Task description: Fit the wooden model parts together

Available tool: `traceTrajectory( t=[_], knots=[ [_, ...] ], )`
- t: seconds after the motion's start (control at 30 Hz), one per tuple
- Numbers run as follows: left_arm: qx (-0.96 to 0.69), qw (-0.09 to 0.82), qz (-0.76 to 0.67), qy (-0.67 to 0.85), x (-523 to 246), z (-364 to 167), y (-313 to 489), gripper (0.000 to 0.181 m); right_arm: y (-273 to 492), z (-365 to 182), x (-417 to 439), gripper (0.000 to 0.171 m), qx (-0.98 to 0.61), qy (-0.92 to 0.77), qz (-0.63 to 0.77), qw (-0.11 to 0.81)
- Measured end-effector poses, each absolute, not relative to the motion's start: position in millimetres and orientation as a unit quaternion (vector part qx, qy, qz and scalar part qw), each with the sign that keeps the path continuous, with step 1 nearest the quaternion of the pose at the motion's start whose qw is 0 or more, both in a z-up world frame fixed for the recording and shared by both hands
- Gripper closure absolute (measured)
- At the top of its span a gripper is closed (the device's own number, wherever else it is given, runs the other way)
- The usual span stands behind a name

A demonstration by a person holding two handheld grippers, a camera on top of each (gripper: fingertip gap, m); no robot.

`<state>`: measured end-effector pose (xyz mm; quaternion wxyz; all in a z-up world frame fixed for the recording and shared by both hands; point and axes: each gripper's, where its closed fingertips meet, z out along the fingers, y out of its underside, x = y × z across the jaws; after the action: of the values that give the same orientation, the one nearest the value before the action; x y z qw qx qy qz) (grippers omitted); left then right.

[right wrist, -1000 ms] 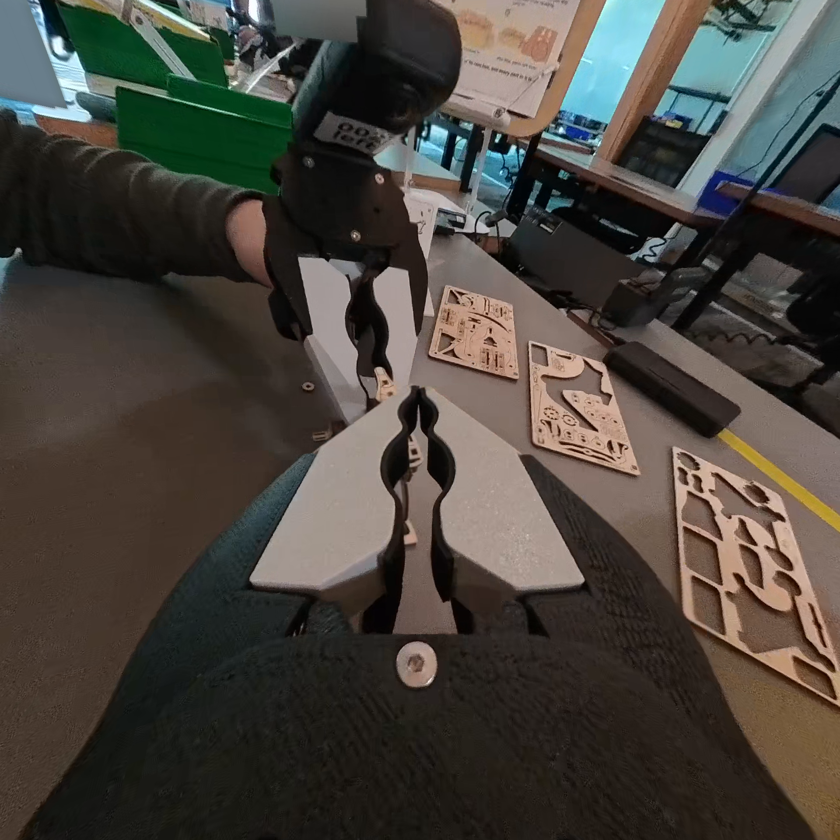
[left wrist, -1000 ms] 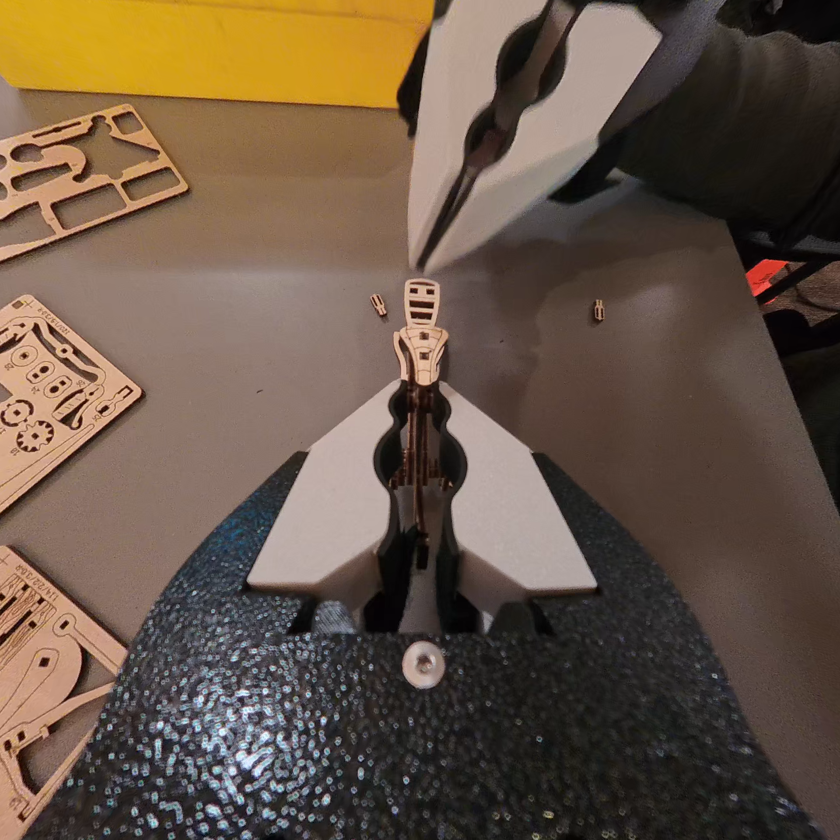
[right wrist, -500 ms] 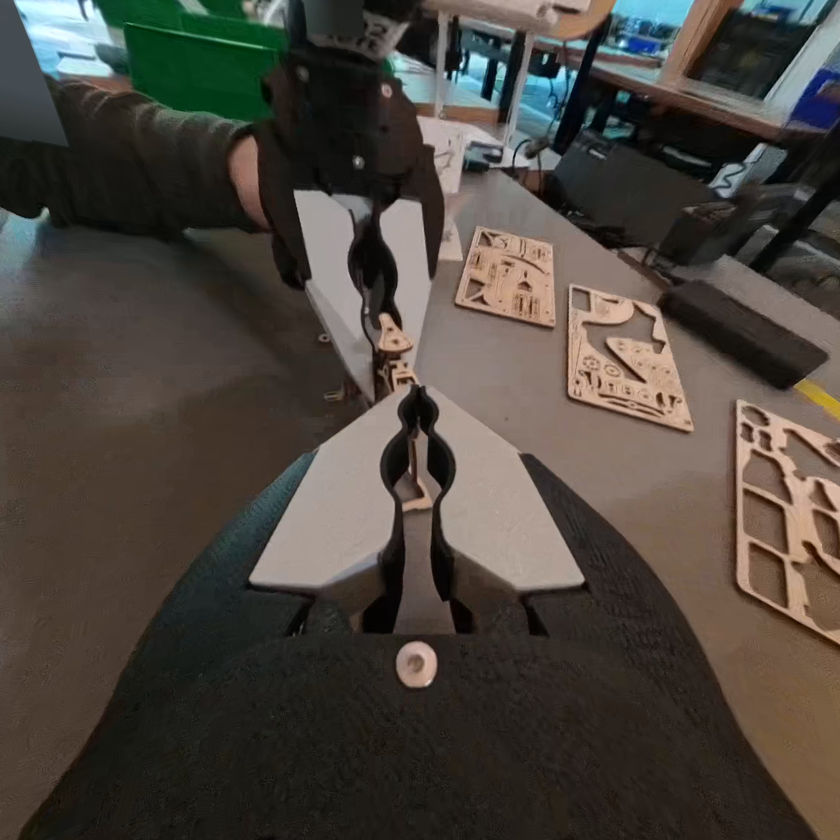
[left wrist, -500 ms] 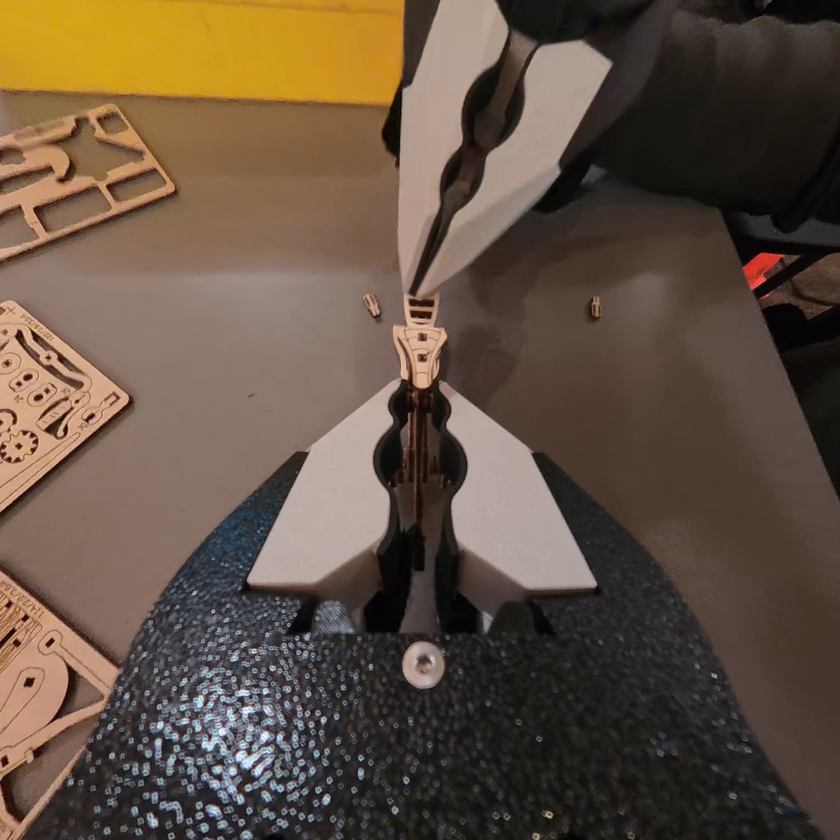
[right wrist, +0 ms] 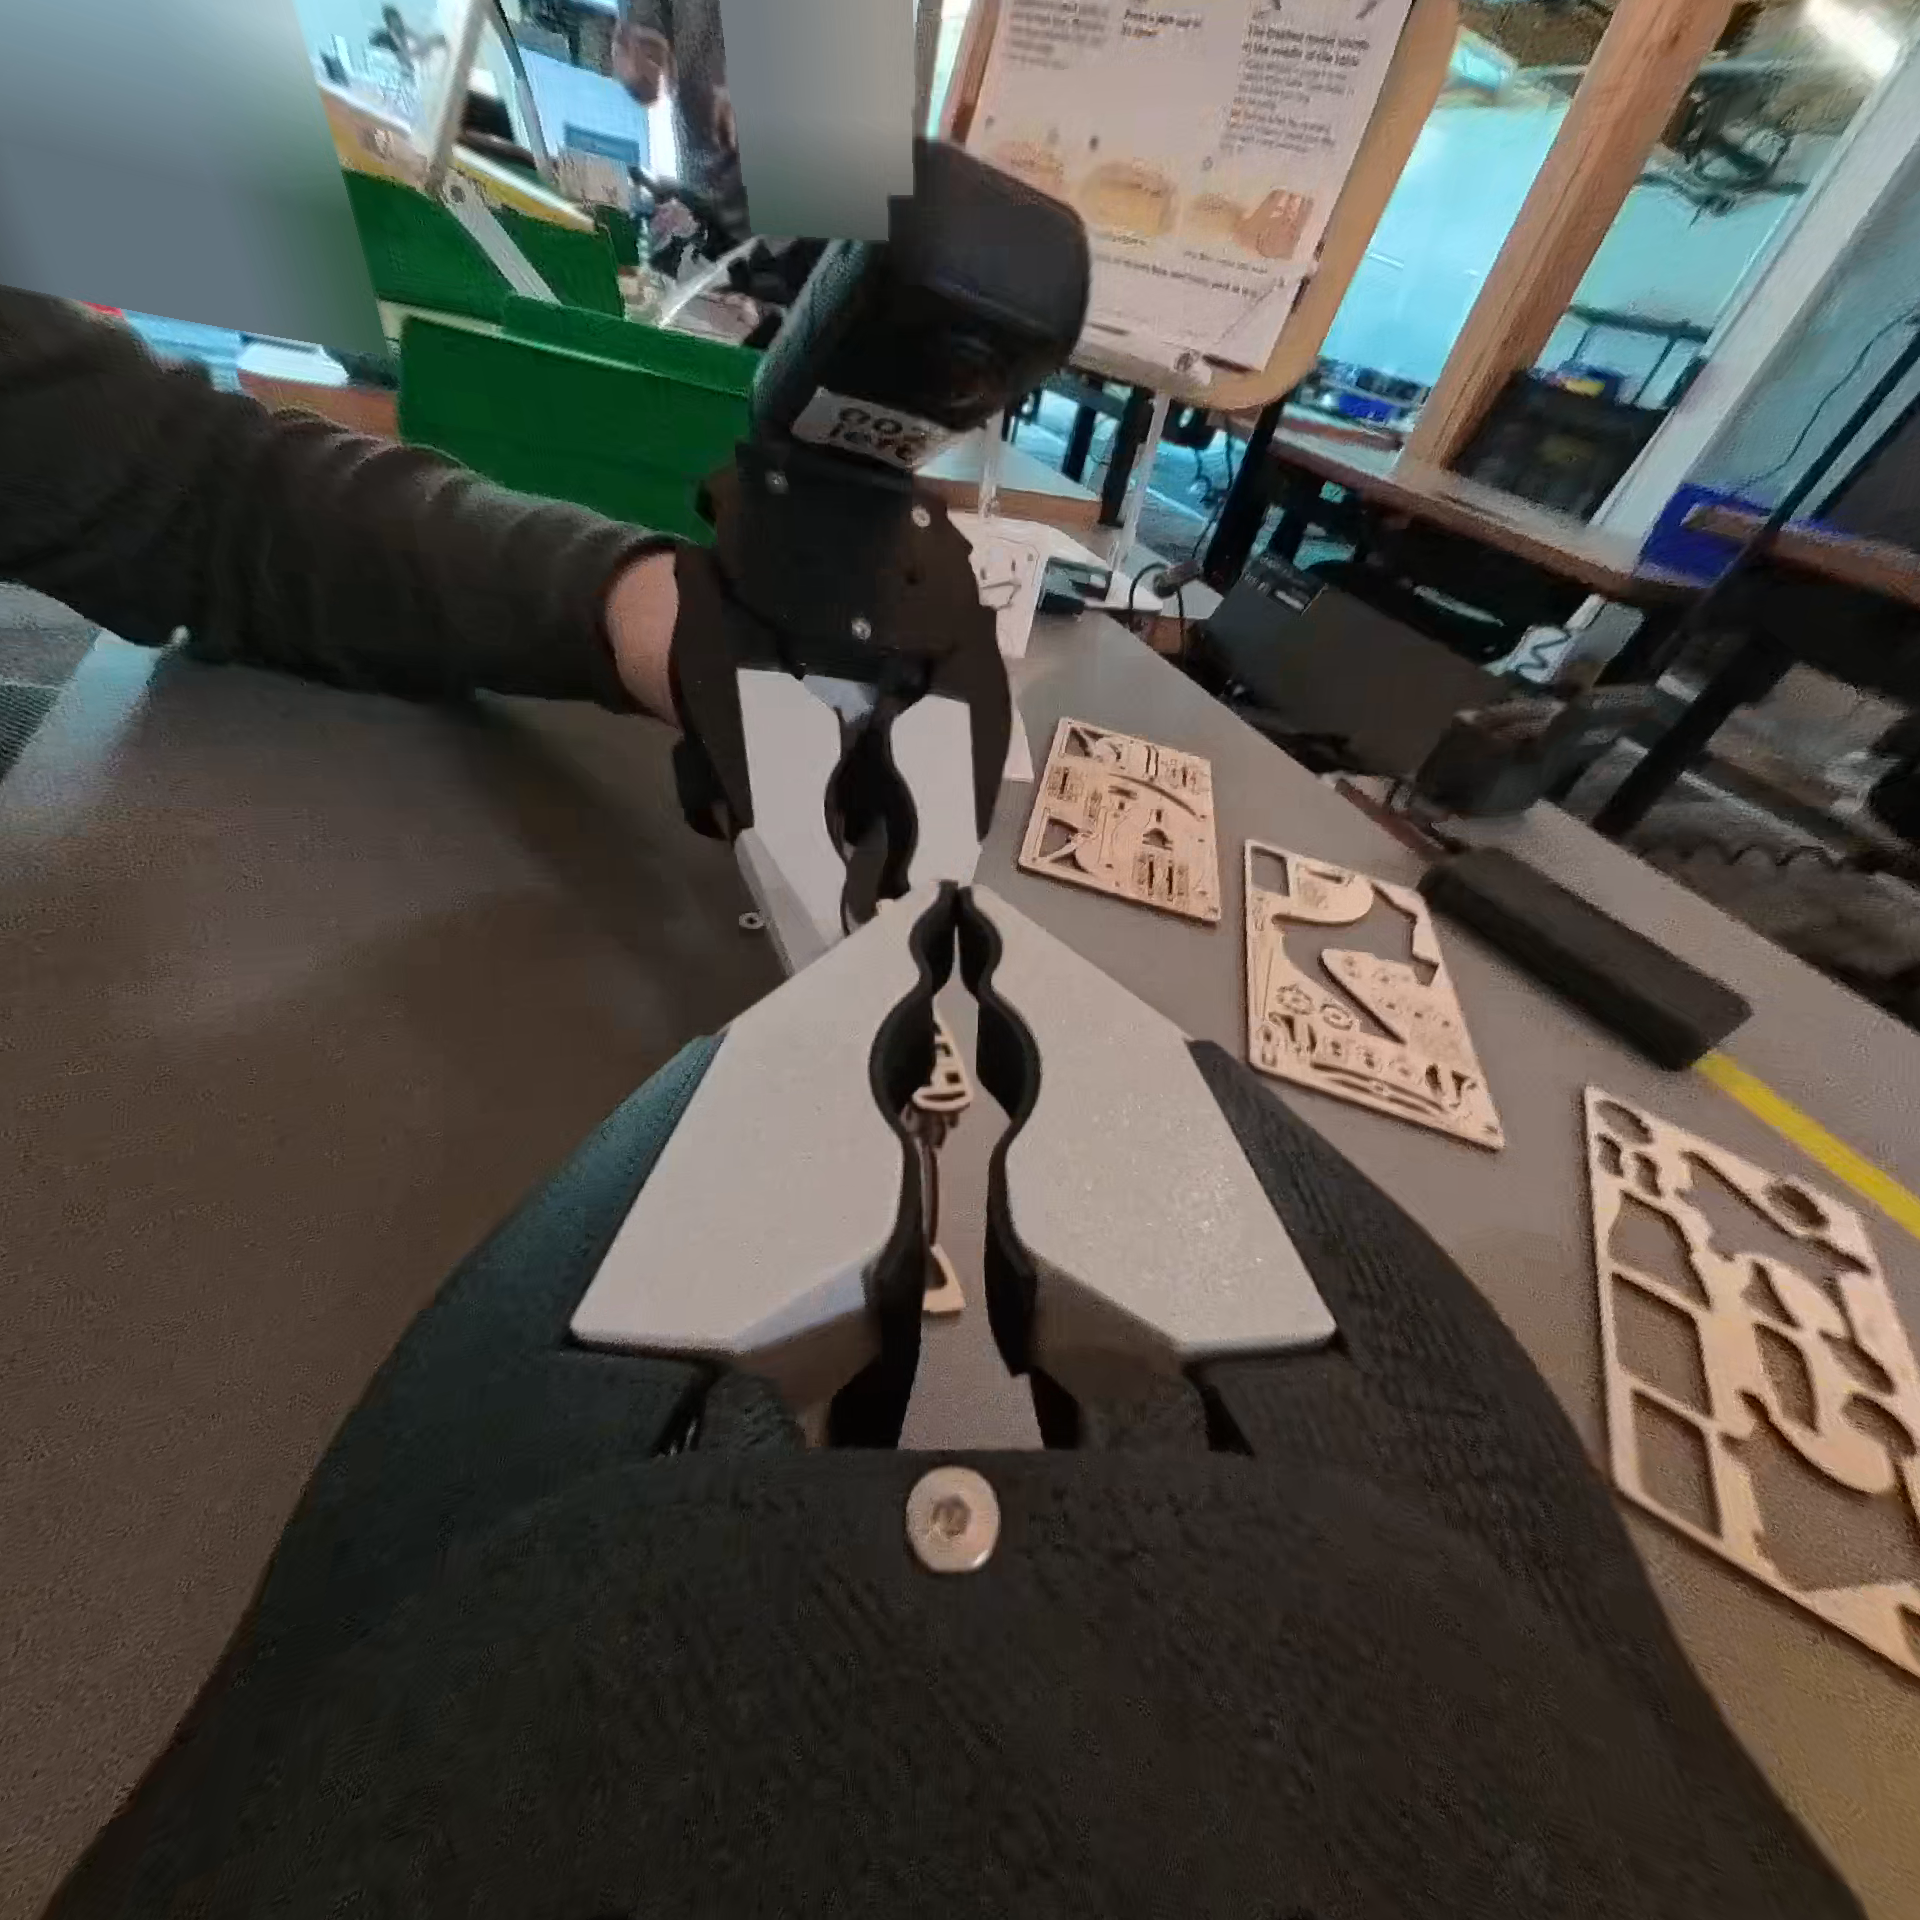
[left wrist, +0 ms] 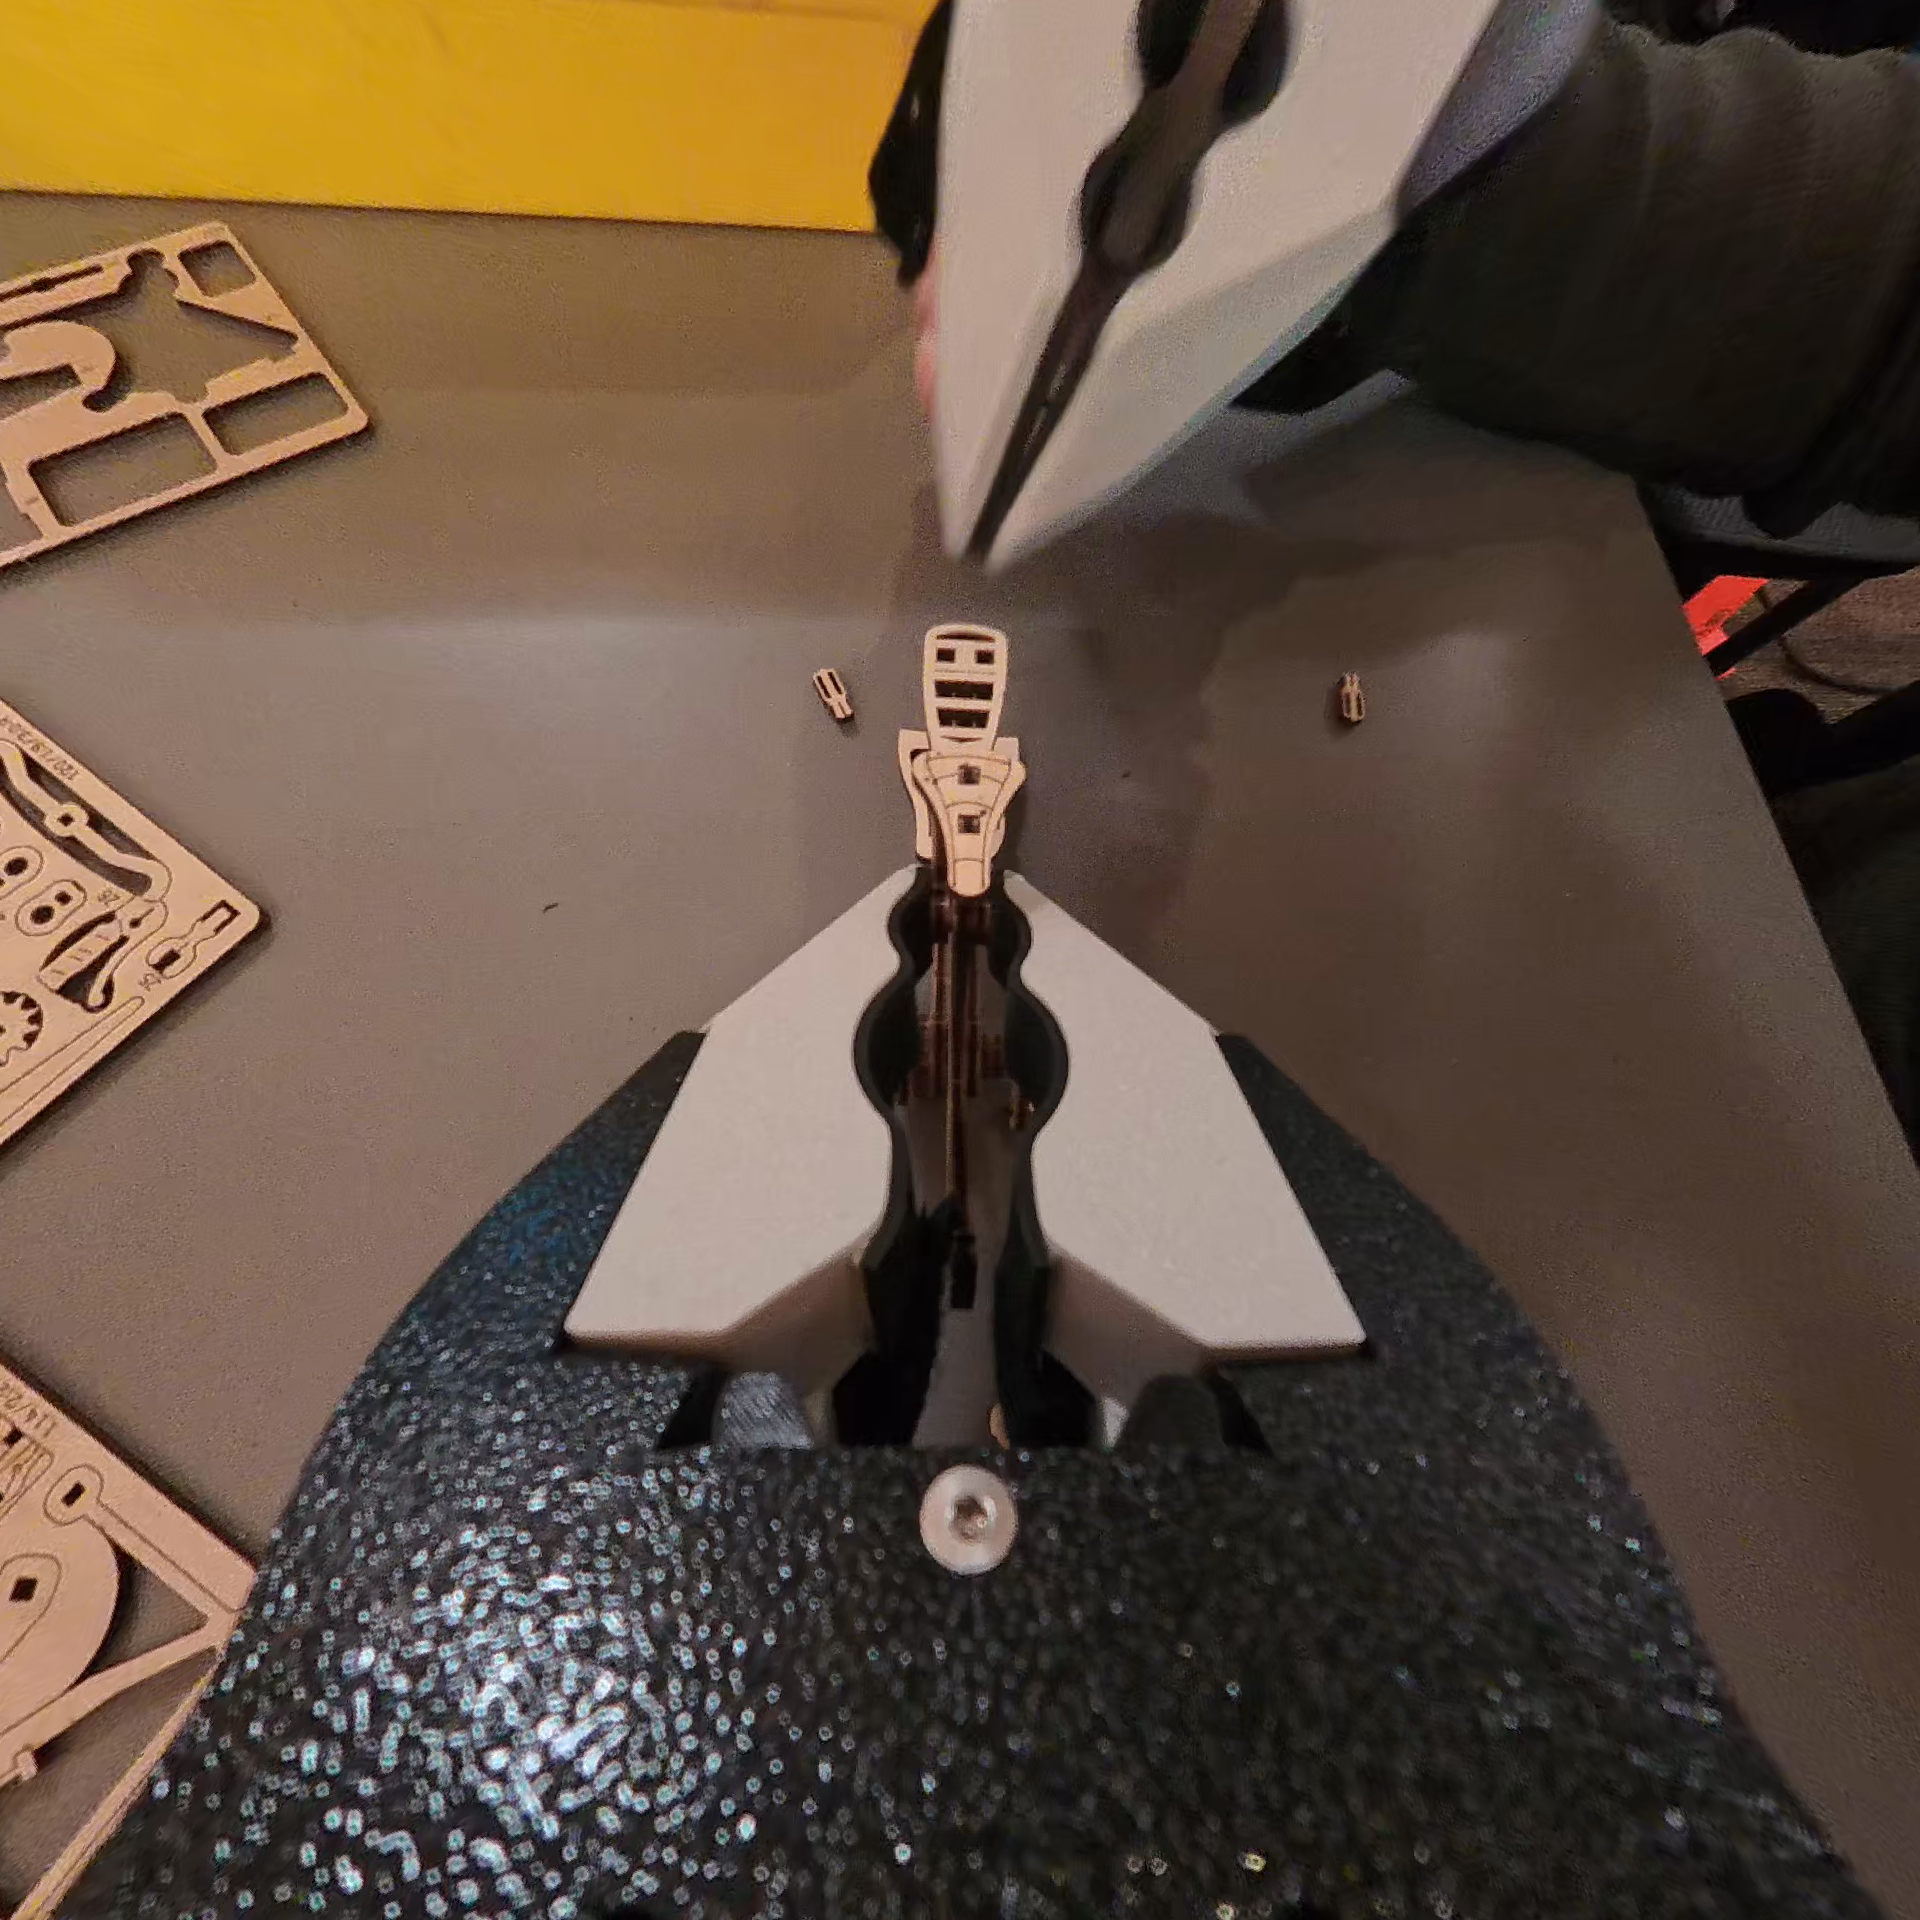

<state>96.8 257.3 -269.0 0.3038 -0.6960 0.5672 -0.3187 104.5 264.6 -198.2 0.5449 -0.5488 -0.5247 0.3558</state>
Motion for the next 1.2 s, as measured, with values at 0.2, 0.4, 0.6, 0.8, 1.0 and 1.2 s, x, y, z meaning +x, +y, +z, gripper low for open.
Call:
traceTrajectory(
  t=[0.2,0.4,0.6,0.8,1.0,1.2],
  knots=[
    [-0.695,0.303,-0.319,0.568,97.1,-269.3,256.4,0.174,265.3,-202.3,101.8,0.171,-0.56,-0.526,0.354,0.534],
    [-0.696,0.304,-0.317,0.568,96.7,-269.0,256.6,0.174,268.4,-211.4,103.6,0.171,-0.575,-0.529,0.346,0.52],
    [-0.694,0.302,-0.319,0.571,97.5,-268.5,254.8,0.174,268.3,-218.5,103.0,0.171,-0.58,-0.537,0.341,0.51],
    [-0.693,0.301,-0.321,0.571,98.7,-268.4,253.5,0.174,269.7,-224.6,103.3,0.171,-0.595,-0.535,0.345,0.491],
    [-0.695,0.295,-0.316,0.574,97.8,-270.7,253.0,0.173,271.9,-231.6,106.4,0.171,-0.603,-0.534,0.351,0.478],
    [-0.693,0.299,-0.327,0.569,99.2,-267.9,253.0,0.174,269.4,-233.9,106.7,0.17,-0.603,-0.539,0.353,0.47]
  ],
)
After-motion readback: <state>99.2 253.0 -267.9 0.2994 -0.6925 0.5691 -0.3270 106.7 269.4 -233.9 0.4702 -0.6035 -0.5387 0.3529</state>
